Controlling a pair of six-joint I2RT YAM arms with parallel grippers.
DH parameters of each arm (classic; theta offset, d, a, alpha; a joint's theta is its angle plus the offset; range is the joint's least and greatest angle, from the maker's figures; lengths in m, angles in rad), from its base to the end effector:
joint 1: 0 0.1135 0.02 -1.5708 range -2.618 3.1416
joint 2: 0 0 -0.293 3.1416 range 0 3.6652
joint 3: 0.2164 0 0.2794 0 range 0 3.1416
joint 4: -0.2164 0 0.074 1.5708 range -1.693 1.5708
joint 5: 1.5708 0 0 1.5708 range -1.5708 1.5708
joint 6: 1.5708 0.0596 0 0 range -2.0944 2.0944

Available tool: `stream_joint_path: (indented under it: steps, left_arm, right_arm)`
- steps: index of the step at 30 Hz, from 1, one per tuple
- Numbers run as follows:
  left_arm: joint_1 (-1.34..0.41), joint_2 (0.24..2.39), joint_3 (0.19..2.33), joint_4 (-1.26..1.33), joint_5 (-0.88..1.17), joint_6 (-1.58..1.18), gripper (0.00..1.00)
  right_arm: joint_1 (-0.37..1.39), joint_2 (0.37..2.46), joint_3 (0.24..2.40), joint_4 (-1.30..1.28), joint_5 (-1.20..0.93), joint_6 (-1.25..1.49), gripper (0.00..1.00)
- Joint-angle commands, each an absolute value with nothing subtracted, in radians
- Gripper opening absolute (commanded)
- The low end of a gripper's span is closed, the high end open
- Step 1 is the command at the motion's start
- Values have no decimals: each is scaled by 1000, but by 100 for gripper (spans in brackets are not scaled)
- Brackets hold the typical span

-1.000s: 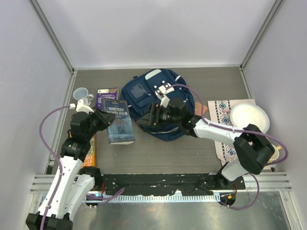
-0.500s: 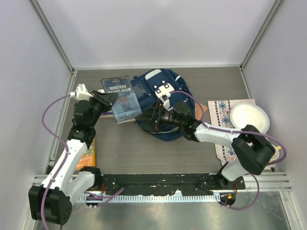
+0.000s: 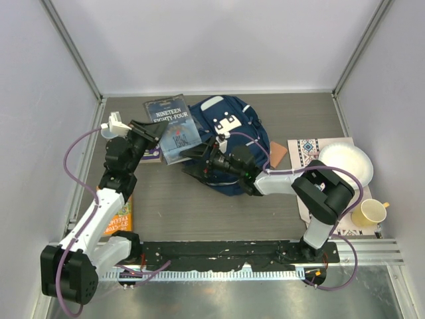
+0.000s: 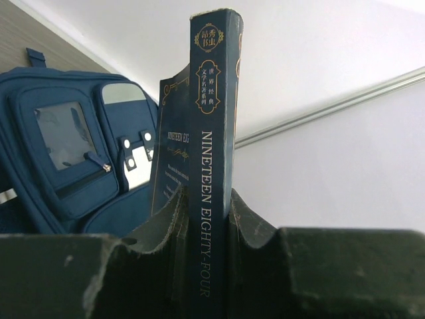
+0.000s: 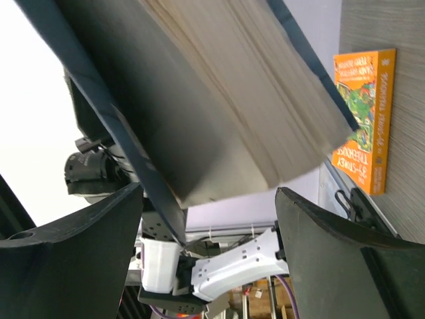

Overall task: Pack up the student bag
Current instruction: Pick up the book from the center of the board.

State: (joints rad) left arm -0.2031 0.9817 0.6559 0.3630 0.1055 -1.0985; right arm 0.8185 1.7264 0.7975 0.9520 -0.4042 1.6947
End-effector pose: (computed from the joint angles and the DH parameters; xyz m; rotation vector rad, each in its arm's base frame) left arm 0.2613 -0.0602 0.3316 -0.6289 1.5173 -1.1001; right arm 0.2600 0.3122 0.2233 0.4790 2.0328 2.1189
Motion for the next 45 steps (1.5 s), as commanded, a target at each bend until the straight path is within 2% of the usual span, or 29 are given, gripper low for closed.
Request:
stream_joint_path:
  steps: [1, 10, 13, 16, 22, 27, 38, 45]
  left_arm:
    - [-207, 936, 661, 551, 118, -1132, 0]
    - [-207, 911, 624, 557, 190, -1135, 0]
    - [-209, 888, 585, 560, 180, -1143, 0]
    - [-209, 873, 562, 558, 144, -1144, 0]
    - [-209, 910, 595, 572, 129, -1134, 0]
    - [-207, 950, 618, 600, 144, -1144, 0]
    - [-209, 936, 614, 586, 123, -1131, 0]
    - [-207, 936, 617, 580, 123, -1126, 0]
  right_arm:
    - [824, 1738, 874, 1042, -319, 1706, 86]
    - [808, 1782, 908, 1038, -276, 1672, 88]
    - [807, 1787, 896, 1107, -236, 1678, 83]
    - [811, 1773, 899, 1091, -238, 1668, 83]
    - [859, 1738, 847, 1092, -154, 1678, 89]
    - [877, 1746, 831, 1138, -98, 1727, 90]
    - [933, 1668, 775, 1066, 77, 1730, 90]
    - [942, 1678, 750, 1074, 81, 1772, 90]
